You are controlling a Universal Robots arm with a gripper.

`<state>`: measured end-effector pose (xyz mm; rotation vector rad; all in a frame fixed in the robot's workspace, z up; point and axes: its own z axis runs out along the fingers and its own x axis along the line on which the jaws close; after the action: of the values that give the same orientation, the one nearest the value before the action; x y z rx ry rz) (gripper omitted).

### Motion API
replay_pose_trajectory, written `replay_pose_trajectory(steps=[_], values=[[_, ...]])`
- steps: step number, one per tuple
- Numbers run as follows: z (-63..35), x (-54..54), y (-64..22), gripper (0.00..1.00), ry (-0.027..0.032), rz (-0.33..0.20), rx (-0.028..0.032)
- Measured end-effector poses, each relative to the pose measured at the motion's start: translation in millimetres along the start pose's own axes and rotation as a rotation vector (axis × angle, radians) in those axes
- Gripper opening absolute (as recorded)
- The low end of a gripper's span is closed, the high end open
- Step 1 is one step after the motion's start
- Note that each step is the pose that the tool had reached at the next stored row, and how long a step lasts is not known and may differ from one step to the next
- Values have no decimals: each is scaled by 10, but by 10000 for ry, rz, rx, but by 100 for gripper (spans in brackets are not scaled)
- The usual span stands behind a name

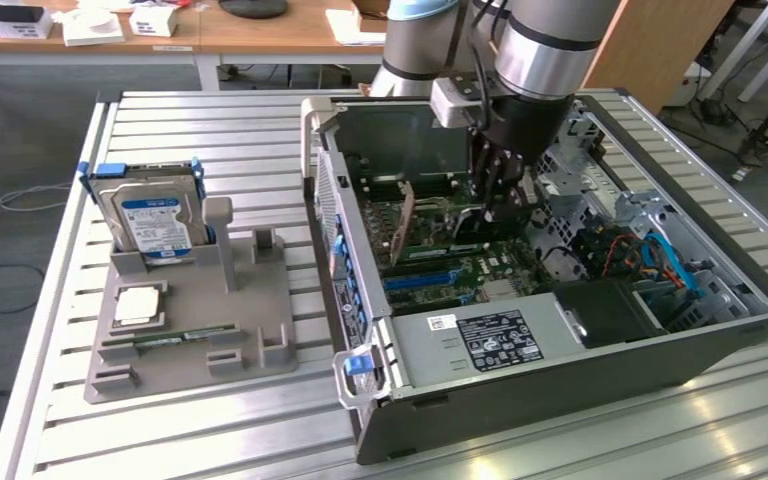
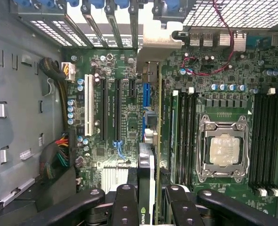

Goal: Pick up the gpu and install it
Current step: 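Insert the gpu into the slot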

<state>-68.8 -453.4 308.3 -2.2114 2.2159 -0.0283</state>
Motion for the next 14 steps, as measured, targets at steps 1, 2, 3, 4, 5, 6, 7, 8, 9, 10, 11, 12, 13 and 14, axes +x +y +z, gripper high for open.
replay_pose_trajectory(steps=[1,2,3,4,5,6,7,8,9,10,11,12,13,14], values=[[8,0,0,27,-3,0,2],[17,0,0,27,-1,0,2],[28,0,0,27,2,0,2],[39,0,0,27,0,-1,4],[51,0,1,27,1,0,5],[62,0,1,27,0,0,8],[73,0,2,27,1,0,10],[83,0,2,27,1,0,15],[92,0,2,27,0,0,19],[100,0,2,27,1,-1,23],[109,0,2,27,0,-1,27],[116,0,2,27,0,-1,30],[119,0,3,27,1,-1,30],[119,0,3,27,3,-1,29]])
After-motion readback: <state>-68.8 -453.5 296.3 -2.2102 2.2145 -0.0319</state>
